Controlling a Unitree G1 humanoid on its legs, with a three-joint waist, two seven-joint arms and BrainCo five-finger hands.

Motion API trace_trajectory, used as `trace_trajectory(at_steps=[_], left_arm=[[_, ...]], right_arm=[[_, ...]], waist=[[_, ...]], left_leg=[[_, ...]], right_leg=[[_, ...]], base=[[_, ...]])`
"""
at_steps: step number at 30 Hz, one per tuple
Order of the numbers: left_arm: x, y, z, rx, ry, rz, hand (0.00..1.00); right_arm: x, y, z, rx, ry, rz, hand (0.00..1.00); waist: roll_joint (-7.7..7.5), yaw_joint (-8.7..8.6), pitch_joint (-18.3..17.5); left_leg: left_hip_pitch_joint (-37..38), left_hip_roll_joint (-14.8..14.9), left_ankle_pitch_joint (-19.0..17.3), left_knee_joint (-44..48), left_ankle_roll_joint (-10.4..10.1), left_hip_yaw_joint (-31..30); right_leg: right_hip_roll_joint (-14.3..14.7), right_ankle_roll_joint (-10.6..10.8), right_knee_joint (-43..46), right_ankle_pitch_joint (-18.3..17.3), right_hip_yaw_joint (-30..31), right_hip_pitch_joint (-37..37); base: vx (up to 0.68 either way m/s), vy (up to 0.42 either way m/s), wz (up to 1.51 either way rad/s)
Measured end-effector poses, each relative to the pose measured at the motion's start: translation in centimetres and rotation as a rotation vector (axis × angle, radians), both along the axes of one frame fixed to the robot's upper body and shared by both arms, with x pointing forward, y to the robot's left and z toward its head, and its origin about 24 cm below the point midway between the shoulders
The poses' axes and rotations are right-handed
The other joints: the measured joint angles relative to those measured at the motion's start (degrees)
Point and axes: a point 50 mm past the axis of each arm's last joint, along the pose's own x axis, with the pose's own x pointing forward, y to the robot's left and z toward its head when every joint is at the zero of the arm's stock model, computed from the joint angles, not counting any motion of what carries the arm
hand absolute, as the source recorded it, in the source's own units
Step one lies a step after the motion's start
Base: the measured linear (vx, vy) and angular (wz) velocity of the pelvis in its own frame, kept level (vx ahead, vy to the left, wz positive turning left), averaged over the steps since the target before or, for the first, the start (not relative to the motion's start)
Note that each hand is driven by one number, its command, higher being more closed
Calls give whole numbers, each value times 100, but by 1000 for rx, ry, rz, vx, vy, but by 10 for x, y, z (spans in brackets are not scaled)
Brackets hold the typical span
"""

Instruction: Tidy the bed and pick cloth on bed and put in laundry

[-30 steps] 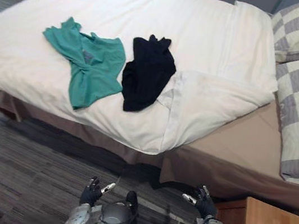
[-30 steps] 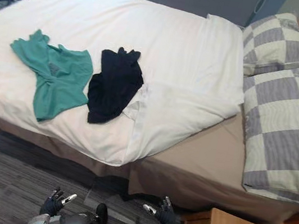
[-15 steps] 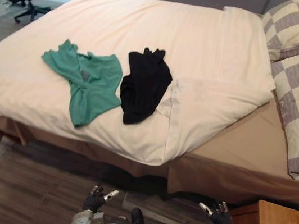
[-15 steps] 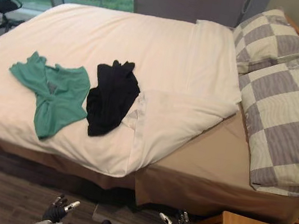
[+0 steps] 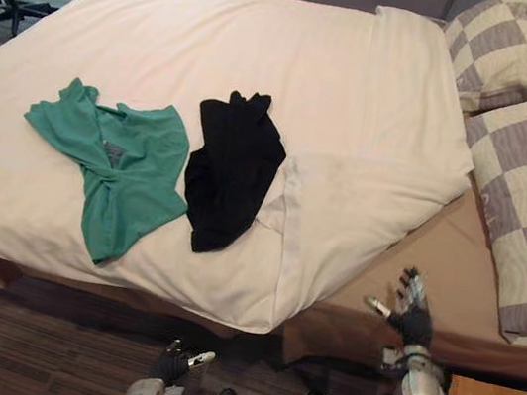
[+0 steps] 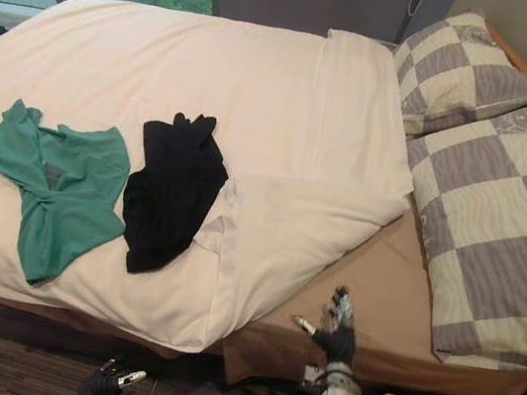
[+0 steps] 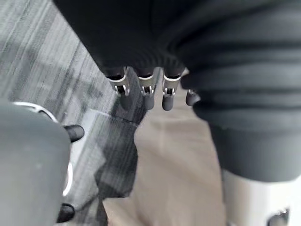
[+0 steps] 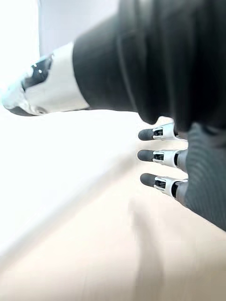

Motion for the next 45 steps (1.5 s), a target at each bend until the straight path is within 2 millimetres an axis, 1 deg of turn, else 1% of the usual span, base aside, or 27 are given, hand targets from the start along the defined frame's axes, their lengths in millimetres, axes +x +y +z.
trace_trajectory(at_steps=[2,4,5,7,9,13,15,16,17,18,19,20,21,22,23,24,25,26,28,31,33,35,36,39,41,42,45], left_arm=[[-1,3,1,11,-10,-1,0],[-4,6,1,20,-6,-1,0],[-5,6,1,23,-8,-1,0],[-8,7,-1,26,-3,-1,0],[-9,11,0,40,-3,-4,0],[-17,17,-3,57,30,-12,0],[-27,17,-7,56,70,-9,0],[-28,18,-7,57,73,-9,0],[-26,18,-6,58,68,-10,0],[-22,19,-6,59,58,-12,0],[-18,19,-5,59,48,-14,0],[-7,19,-3,59,25,-20,0],[-2,19,-2,60,12,-22,0],[11,20,2,66,-18,-29,0],[25,24,8,81,-62,-38,0],[33,27,11,92,-87,-44,0],[47,34,20,117,-136,-55,0],[60,39,27,137,-179,-59,0],[73,44,36,154,-226,-60,0],[82,46,44,172,-268,-47,0],[90,47,49,188,-286,-37,0],[99,47,56,188,-326,-37,0],[104,47,61,189,-353,-38,0],[108,53,66,203,-370,-50,0],[109,56,69,210,-379,-49,0],[113,58,74,203,-403,-61,0],[122,56,85,192,-462,-111,0]], right_arm=[[5,-8,28,-67,-99,-29,0],[11,-10,53,-144,-194,-15,0],[13,-10,69,-197,-247,16,0],[20,-7,87,-271,-308,78,0],[35,0,105,-360,-355,189,0],[57,12,126,-530,-380,337,0],[78,18,134,-630,-354,395,0],[85,20,136,-652,-339,407,0],[97,21,139,-700,-312,411,0],[109,21,142,-736,-287,406,0],[115,20,146,-757,-276,390,0],[125,18,154,-794,-268,366,0],[130,18,160,-819,-270,359,0],[140,19,173,-849,-286,342,0],[150,21,187,-875,-309,310,0],[154,21,193,-883,-316,288,0],[162,19,201,-889,-317,249,0],[167,14,206,-897,-304,212,0],[173,9,209,-890,-283,164,0],[183,8,217,-893,-257,132,0],[188,7,221,-908,-236,116,0],[190,0,224,-918,-214,94,0],[191,-8,222,-929,-182,77,100],[196,-21,207,-943,-85,58,100],[197,-23,209,-942,-82,46,100],[197,-27,212,-932,-80,32,100],[197,-36,214,-917,-80,11,100]], waist=[[-81,1,-48],[-113,-66,-69],[-103,-89,-70],[-83,-89,-78],[-69,-67,-82],[26,-12,-134],[67,77,-125],[69,77,-125],[61,93,-117],[53,139,-99],[45,187,-59],[18,268,79],[14,325,165],[-8,395,365],[-47,401,589],[-74,409,696],[-146,505,910],[-195,599,1103],[-196,678,1320],[-171,757,1548],[-149,861,1669],[-92,904,1797],[-40,922,1875],[22,976,1959],[46,973,1973],[80,959,1992],[100,967,2000]], left_leg=[[1,12,-9,-9,-14,0],[12,2,-9,-11,-15,-8],[4,-12,-9,-11,-15,-30],[-14,-22,-9,-11,-14,-100],[-20,-27,-9,-13,-14,-170],[-97,-51,25,-53,27,-415],[-162,-73,68,-56,47,-476],[-230,-79,93,-57,57,-530],[-348,-87,147,-58,67,-623],[-502,-76,205,-58,87,-693],[-598,-75,247,-59,96,-729],[-720,-67,309,-59,107,-749],[-800,-63,344,-59,111,-764],[-963,-49,415,-60,121,-797],[-1164,-33,515,-59,124,-873],[-1268,-18,565,-58,127,-901],[-1429,10,652,-57,120,-926],[-1545,31,716,-58,112,-976],[-1682,38,788,-58,109,-1083],[-1890,31,862,-59,113,-1184],[-2050,27,914,-59,116,-1207],[-2195,17,962,-60,126,-1295],[-2277,11,991,-61,122,-1371],[-2389,-3,1016,-60,120,-1410],[-2430,-8,1024,-60,116,-1415],[-2443,-12,1034,-59,109,-1419],[-2439,-7,1041,-59,100,-1440]], right_leg=[[23,1,-155,43,0,105],[25,14,-261,86,13,158],[36,25,-315,119,21,167],[33,42,-380,163,22,184],[32,43,-398,171,-13,206],[15,38,-429,181,-199,219],[3,33,-454,207,-243,189],[-3,33,-463,216,-285,127],[-14,25,-477,244,-372,77],[-18,0,-488,290,-435,-32],[-18,-4,-490,319,-465,-108],[-11,-28,-488,365,-476,-226],[-8,-42,-485,393,-483,-294],[7,-75,-484,452,-500,-443],[20,-104,-476,513,-567,-611],[31,-130,-472,548,-603,-695],[61,-160,-471,606,-615,-846],[73,-189,-474,643,-638,-938],[91,-213,-465,662,-742,-1019],[84,-218,-436,687,-793,-1193],[78,-219,-410,706,-809,-1350],[64,-220,-376,707,-881,-1464],[55,-219,-376,706,-970,-1508],[38,-219,-371,706,-1003,-1598],[34,-219,-361,705,-1001,-1646],[27,-218,-349,704,-1002,-1665],[30,-220,-326,698,-1003,-1664]], base=[[92,-26,-1],[48,-15,-5],[20,-17,-7],[4,-8,-2],[-22,-22,11],[-37,-28,25],[-48,-18,16],[-66,-21,32],[-70,-24,39],[-71,-28,38],[-102,-27,24],[-76,-17,15],[-105,-14,13],[-132,-16,22],[-132,-16,26],[-125,-20,26],[-99,-22,19],[-109,-26,19],[-61,-20,28],[-17,7,19],[-6,21,12],[-8,18,25],[-10,16,32],[19,12,15],[32,13,2],[34,13,1],[0,0,0]])
